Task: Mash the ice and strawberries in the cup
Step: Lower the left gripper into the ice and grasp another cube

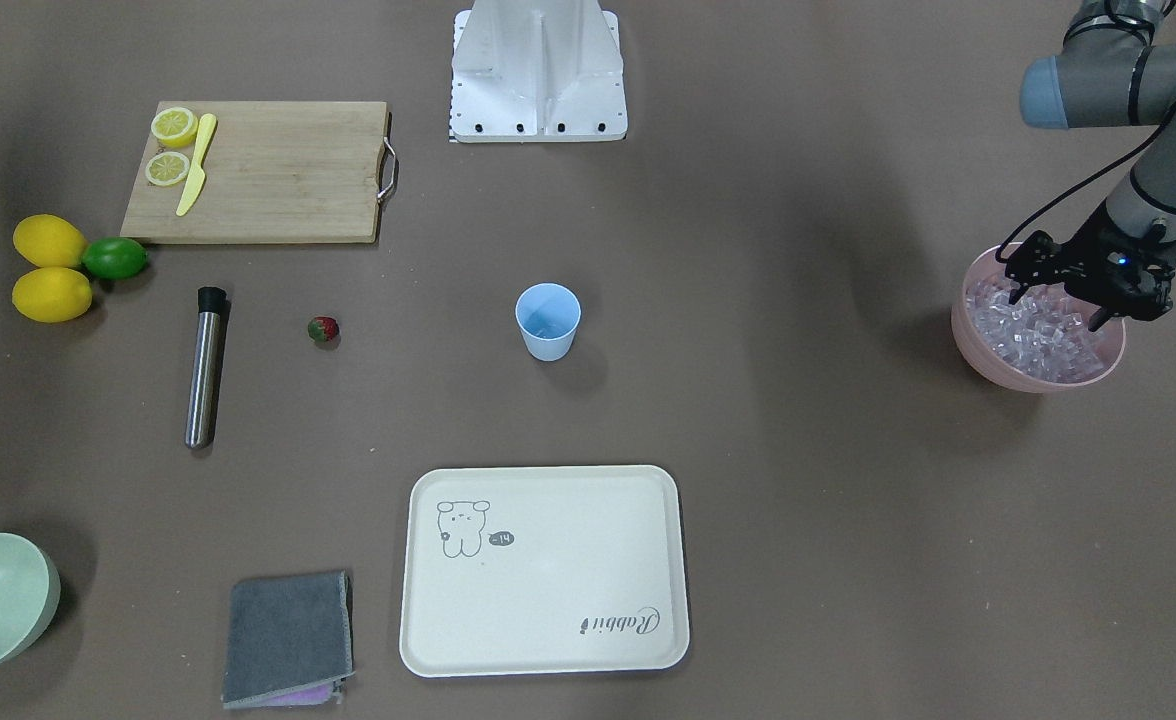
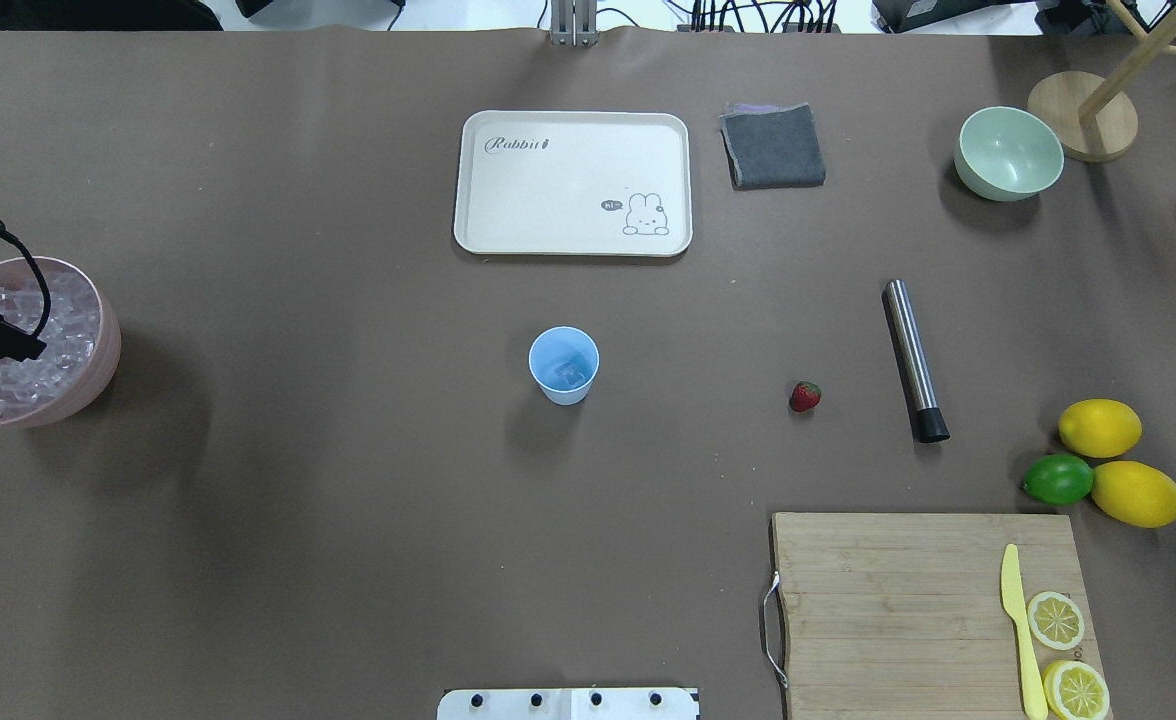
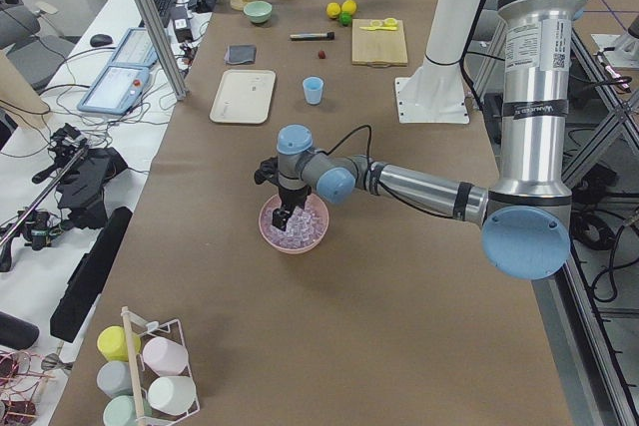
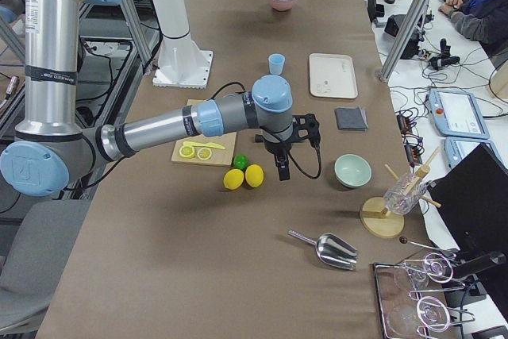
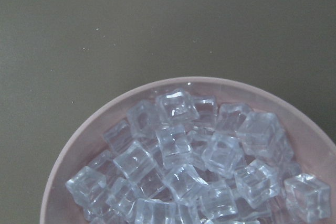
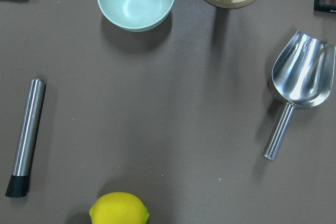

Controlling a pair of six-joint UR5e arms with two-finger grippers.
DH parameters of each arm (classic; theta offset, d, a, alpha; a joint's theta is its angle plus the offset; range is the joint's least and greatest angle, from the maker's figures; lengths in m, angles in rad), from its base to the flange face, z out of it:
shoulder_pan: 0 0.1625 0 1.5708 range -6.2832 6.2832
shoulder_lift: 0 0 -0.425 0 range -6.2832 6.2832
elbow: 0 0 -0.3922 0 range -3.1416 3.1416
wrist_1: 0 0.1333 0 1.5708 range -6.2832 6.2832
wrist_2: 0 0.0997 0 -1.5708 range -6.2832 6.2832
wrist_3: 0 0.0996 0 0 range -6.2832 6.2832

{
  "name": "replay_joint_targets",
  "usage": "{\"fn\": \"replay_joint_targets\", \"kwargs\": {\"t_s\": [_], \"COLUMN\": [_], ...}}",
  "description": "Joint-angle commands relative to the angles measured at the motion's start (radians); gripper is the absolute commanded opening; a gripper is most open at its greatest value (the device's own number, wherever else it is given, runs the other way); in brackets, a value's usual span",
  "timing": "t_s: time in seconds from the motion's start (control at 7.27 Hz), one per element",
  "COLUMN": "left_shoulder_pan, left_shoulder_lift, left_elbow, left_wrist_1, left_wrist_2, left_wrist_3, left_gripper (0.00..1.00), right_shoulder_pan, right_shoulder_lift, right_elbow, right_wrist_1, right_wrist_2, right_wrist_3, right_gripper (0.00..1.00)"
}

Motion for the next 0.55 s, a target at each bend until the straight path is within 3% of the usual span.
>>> {"fn": "replay_joint_targets", "kwargs": {"t_s": [0.0,0.41], "left_shoulder_pan": [0.011,0.011], "left_shoulder_lift": [0.012,0.02], "left_elbow": [0.077,0.075], "left_wrist_1": [-0.158,-0.202], "left_wrist_2": [-0.001,-0.105], "left_wrist_3": [-0.099,-0.2], "left_gripper": [0.98,0.98], "right_shoulder_pan": [0.0,0.0], "right_shoulder_lift": [0.0,0.0], "right_elbow": [-0.002,0.0], "right_wrist_1": [0.0,0.0], "right_wrist_2": [-0.002,-0.002], "right_wrist_3": [0.0,0.0], "right_gripper": [1.0,1.0]}}
